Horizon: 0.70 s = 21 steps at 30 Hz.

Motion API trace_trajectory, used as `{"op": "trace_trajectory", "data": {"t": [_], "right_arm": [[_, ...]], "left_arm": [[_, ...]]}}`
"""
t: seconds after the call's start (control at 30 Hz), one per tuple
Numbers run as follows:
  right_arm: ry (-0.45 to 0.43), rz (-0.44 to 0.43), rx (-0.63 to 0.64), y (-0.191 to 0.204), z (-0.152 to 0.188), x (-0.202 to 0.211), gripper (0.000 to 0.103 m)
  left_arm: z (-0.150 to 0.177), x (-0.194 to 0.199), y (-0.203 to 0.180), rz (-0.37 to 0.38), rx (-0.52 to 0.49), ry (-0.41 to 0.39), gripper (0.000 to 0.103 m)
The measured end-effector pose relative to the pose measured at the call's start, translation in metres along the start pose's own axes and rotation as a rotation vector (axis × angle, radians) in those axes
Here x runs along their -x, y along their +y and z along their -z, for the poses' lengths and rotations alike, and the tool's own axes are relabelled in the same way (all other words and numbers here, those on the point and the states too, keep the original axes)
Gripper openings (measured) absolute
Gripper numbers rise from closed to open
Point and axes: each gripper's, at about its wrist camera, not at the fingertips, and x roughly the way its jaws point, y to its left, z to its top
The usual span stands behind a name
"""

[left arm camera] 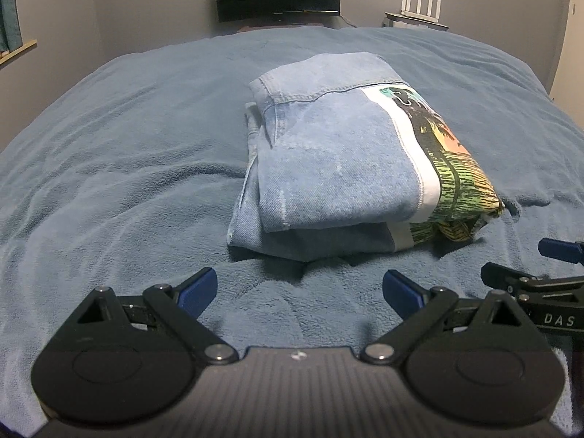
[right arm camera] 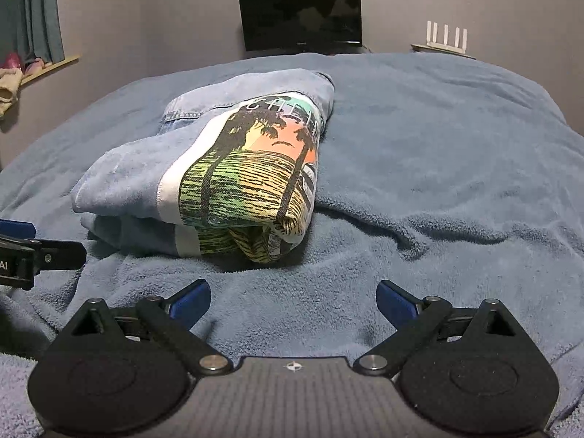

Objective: Fold large clothes

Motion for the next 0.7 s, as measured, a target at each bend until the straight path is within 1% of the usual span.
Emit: {"op": "trace_trajectory", "data": {"t": [0.7], "right_arm": [[0.024, -0.001, 0.007, 0.0021, 0.001, -0.0057, 0.099]], "left_arm": [[0.001, -0.002, 0.0006, -0.002, 0.004, 0.01, 0.098]]}}
